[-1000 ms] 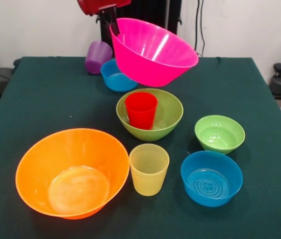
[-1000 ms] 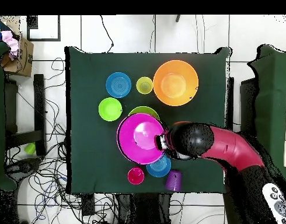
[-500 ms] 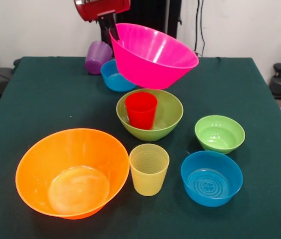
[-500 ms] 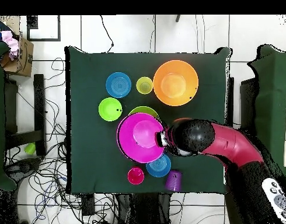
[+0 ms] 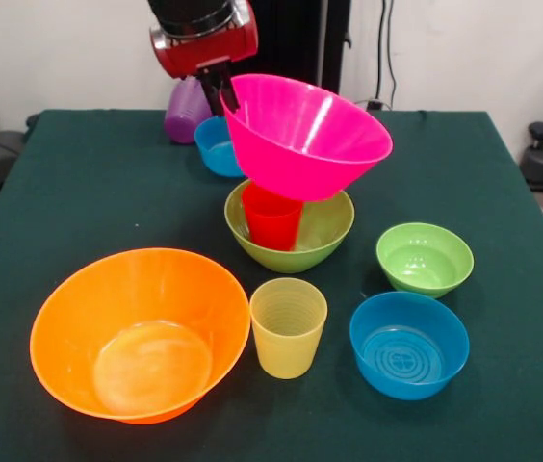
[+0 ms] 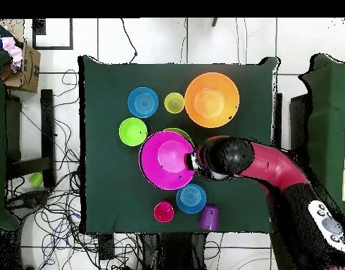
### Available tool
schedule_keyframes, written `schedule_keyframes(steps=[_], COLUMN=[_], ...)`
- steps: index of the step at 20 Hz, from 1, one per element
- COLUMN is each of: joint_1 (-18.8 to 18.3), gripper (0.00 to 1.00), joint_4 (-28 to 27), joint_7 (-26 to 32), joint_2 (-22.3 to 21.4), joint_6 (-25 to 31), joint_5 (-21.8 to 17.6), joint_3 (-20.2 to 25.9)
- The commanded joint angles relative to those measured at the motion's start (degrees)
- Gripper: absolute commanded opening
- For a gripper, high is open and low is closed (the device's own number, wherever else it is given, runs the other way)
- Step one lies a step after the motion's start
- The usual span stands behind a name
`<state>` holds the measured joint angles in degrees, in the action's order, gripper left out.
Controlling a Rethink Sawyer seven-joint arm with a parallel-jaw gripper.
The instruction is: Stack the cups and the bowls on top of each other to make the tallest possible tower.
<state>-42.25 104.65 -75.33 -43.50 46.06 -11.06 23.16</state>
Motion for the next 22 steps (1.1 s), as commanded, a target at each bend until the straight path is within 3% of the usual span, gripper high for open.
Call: schedule_keyframes(steps=[1, 10, 16, 22], joint_1=[3.27, 1.94, -0.12, -0.13], gripper=[0.00, 0.00, 0.00, 0.00], joint_4=[-5.16, -7.33, -6.74, -7.80], joint_7=[-4.12, -1.82, 0.35, -1.09], joint_2=[4.72, 10.58, 10.13, 10.57], joint_6=[-3.19, -5.50, -3.15, -0.80], joint_5=[-1.12, -2.47, -1.73, -0.56], joint_3=[1.58, 1.41, 2.81, 2.36])
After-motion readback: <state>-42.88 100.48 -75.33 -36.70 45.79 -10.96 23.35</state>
